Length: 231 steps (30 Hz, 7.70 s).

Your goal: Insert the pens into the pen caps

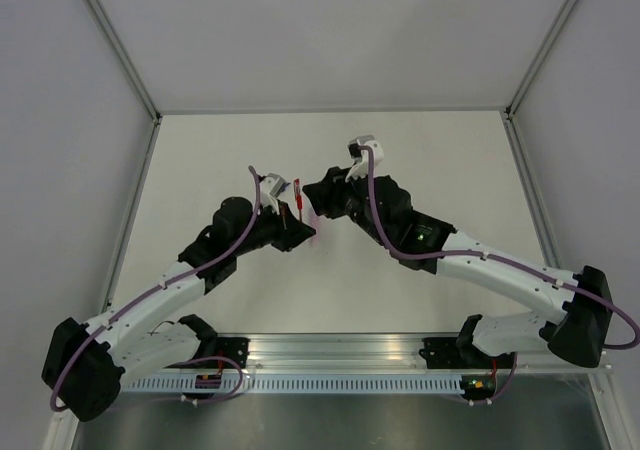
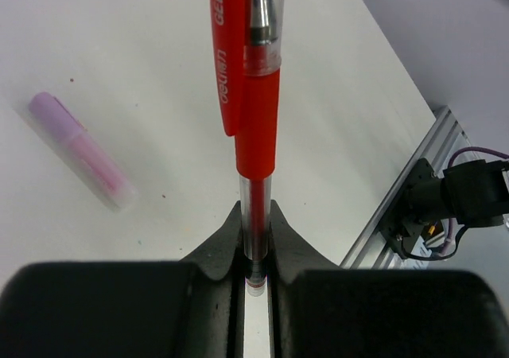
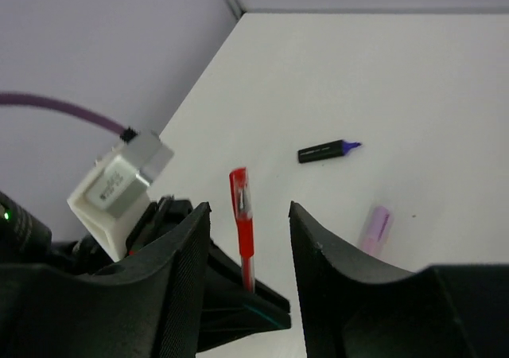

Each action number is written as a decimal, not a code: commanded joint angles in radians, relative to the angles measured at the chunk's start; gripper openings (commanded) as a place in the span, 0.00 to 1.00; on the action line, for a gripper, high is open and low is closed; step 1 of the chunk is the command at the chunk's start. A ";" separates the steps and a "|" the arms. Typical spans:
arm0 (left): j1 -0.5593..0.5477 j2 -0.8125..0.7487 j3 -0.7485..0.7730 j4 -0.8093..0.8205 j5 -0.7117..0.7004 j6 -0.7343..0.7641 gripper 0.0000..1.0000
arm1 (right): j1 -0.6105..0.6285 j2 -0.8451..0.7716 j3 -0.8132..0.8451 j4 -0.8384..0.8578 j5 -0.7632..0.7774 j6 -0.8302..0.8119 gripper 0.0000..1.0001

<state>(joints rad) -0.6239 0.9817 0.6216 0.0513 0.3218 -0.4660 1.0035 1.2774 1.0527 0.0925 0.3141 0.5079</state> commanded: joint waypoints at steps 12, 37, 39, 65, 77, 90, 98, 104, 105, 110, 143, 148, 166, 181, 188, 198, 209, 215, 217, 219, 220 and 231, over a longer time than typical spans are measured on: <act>0.004 0.311 0.101 -0.125 -0.291 -0.180 0.02 | -0.072 -0.205 -0.106 -0.245 0.134 -0.106 0.53; 0.070 0.661 0.231 -0.268 -0.291 -0.227 0.31 | -0.077 -0.297 -0.273 -0.201 0.049 -0.123 0.54; 0.070 0.652 0.230 -0.277 -0.296 -0.230 0.33 | -0.077 -0.297 -0.275 -0.200 0.052 -0.124 0.54; 0.331 0.739 0.794 -0.534 -0.363 0.285 0.64 | -0.078 -0.308 -0.286 -0.189 -0.029 -0.138 0.55; 0.391 1.009 0.918 -0.607 -0.155 0.515 0.67 | -0.078 -0.343 -0.287 -0.189 -0.084 -0.154 0.55; 0.386 1.184 1.011 -0.646 -0.250 0.587 0.66 | -0.078 -0.380 -0.292 -0.191 -0.112 -0.167 0.55; 0.368 1.207 1.010 -0.688 -0.262 0.584 0.57 | -0.078 -0.377 -0.293 -0.192 -0.110 -0.169 0.55; 0.368 1.235 1.037 -0.722 -0.260 0.569 0.46 | -0.078 -0.383 -0.293 -0.192 -0.106 -0.170 0.55; 0.368 1.242 1.044 -0.744 -0.260 0.566 0.45 | -0.080 -0.385 -0.293 -0.194 -0.109 -0.170 0.55; 0.368 1.256 1.055 -0.778 -0.270 0.547 0.32 | -0.080 -0.389 -0.293 -0.194 -0.112 -0.170 0.55; 0.362 0.330 0.399 -0.217 0.062 -0.095 0.02 | -0.072 -0.064 -0.240 0.196 -0.305 -0.169 0.68; 0.354 0.184 0.325 -0.200 0.063 -0.128 0.02 | -0.048 0.045 -0.160 0.252 -0.310 -0.155 0.69; 0.334 -0.001 0.237 -0.183 0.066 -0.161 0.02 | -0.029 0.292 0.059 0.299 -0.287 -0.140 0.68; 0.329 -0.048 0.199 -0.186 0.060 -0.154 0.02 | -0.031 0.362 0.113 0.329 -0.290 -0.144 0.30; 0.329 -0.071 0.202 -0.146 0.124 -0.187 0.11 | -0.029 0.361 0.084 0.329 -0.308 -0.137 0.00; 0.329 -0.106 0.267 -0.257 0.048 -0.163 0.40 | -0.029 0.338 0.035 0.346 -0.354 -0.117 0.00; 0.329 -0.120 0.277 -0.286 0.025 -0.175 0.55 | -0.029 0.321 0.017 0.320 -0.356 -0.120 0.00; 0.331 -0.123 0.319 -0.332 0.019 -0.181 0.59 | -0.037 0.289 -0.007 0.277 -0.356 -0.118 0.00; 0.331 -0.124 0.337 -0.378 -0.021 -0.177 0.61 | -0.060 0.278 -0.003 0.216 -0.365 -0.083 0.00; 0.331 -0.124 0.346 -0.407 -0.047 -0.180 0.66 | -0.089 0.261 0.003 0.161 -0.397 -0.048 0.00; 0.331 -0.118 0.362 -0.419 -0.076 -0.181 0.68 | -0.121 0.252 -0.003 0.127 -0.415 -0.039 0.00; 0.444 -0.028 0.353 -0.607 -0.368 -0.412 0.78 | -0.166 -0.068 -0.213 0.013 -0.420 -0.100 0.00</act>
<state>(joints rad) -0.2520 0.9455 1.0035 -0.5079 0.0467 -0.7261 0.8352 1.2984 0.8959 0.1150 -0.0811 0.4290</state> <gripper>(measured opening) 0.776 0.146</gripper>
